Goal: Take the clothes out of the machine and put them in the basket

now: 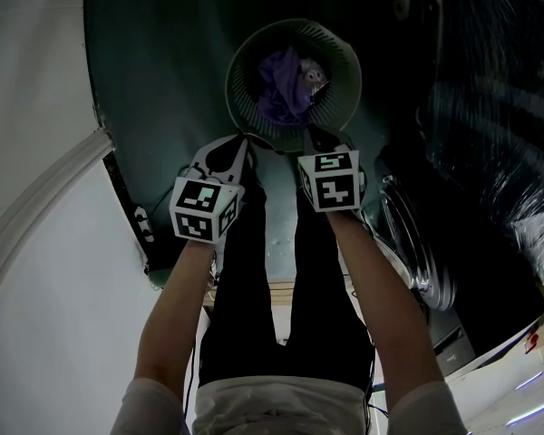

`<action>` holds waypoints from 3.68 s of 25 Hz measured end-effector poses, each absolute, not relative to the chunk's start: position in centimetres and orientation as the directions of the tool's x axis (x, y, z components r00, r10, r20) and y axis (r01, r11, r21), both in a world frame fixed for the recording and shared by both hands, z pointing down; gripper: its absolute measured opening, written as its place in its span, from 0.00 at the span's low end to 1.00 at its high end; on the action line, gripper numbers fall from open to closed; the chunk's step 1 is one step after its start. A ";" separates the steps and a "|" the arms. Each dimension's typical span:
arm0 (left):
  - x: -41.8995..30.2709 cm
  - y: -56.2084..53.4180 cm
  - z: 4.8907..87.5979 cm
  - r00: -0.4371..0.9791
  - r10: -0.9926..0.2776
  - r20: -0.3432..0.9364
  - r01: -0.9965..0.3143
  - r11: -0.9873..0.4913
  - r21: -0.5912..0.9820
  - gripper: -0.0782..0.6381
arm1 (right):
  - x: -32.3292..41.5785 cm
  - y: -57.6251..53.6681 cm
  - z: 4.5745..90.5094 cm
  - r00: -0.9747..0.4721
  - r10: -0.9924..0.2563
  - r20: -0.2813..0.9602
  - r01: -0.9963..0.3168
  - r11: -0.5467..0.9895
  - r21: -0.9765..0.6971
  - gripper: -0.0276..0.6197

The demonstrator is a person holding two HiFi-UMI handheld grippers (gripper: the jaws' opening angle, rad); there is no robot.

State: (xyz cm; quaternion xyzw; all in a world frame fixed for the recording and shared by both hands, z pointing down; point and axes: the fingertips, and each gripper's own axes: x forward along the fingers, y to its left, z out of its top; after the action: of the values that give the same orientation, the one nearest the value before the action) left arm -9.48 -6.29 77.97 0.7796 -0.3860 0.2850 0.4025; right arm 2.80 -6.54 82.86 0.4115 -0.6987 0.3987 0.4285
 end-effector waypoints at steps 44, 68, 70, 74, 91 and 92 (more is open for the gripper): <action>-10.1 -10.3 36.9 0.560 -0.705 0.434 -0.827 -0.503 0.250 0.14 | 6.8 -10.0 36.9 -0.323 -0.800 0.506 -0.934 0.182 -0.309 0.05; -14.5 -8.8 11.3 0.559 -0.829 0.026 -0.828 -0.556 0.078 0.14 | 3.9 -8.1 11.1 -0.356 -0.932 0.062 -0.923 0.340 -0.180 0.05; -14.9 -8.6 10.5 0.555 -0.832 0.010 -0.830 -0.553 0.069 0.14 | 3.5 -8.1 10.0 -0.357 -0.933 0.039 -0.922 0.345 -0.174 0.05; -15.2 -8.2 9.3 0.555 -0.832 -0.017 -0.830 -0.555 0.058 0.14 | 2.8 -7.8 8.9 -0.366 -0.931 0.016 -0.919 0.359 -0.163 0.05; -16.6 -7.5 7.8 0.563 -0.824 -0.058 -0.823 -0.566 0.049 0.14 | 0.7 -7.1 8.2 -0.365 -0.931 -0.002 -0.922 0.362 -0.135 0.05; -16.6 -7.4 7.8 0.565 -0.823 -0.058 -0.822 -0.568 0.048 0.14 | 0.7 -7.1 8.3 -0.363 -0.932 0.000 -0.923 0.360 -0.136 0.05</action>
State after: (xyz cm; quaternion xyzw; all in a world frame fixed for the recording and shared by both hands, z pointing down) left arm -16.57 -7.45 7.84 0.8846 -0.4647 -0.0370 0.0076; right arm 0.65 -7.09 8.28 0.5629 -0.8237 0.0565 -0.0386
